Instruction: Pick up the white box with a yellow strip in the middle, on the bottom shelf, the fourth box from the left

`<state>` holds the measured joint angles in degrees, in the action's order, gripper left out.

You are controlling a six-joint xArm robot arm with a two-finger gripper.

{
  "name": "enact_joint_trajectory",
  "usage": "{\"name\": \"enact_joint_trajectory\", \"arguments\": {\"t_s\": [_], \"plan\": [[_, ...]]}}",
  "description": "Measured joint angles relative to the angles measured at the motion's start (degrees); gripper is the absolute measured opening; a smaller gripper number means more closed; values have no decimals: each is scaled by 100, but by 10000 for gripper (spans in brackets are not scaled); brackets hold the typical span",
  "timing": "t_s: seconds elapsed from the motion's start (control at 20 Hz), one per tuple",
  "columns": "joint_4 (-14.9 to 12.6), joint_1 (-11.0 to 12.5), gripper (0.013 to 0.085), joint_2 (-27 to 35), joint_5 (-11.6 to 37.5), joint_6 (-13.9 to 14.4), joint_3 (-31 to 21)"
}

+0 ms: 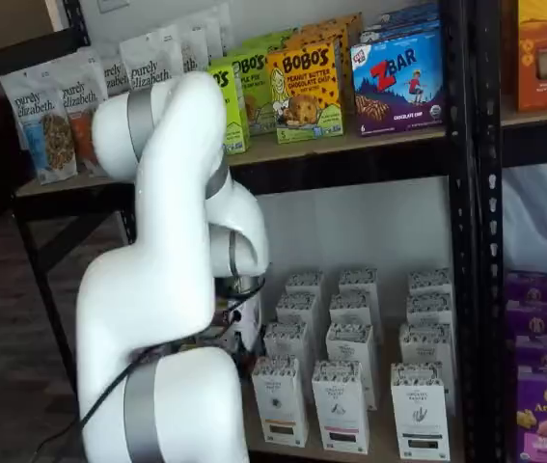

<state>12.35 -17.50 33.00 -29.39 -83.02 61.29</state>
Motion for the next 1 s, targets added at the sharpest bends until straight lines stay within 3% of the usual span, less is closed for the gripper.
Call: {"name": "enact_joint_trajectory", "arguments": {"t_s": [0.15,0.35,0.5,1.0], "plan": [[225,56,850,-5,-115,-249,12],[203,102,850,-3,-120,-278,3],[191,105,850,33,16,-280,-23],[559,-14,850,505,561,-528,239]]}}
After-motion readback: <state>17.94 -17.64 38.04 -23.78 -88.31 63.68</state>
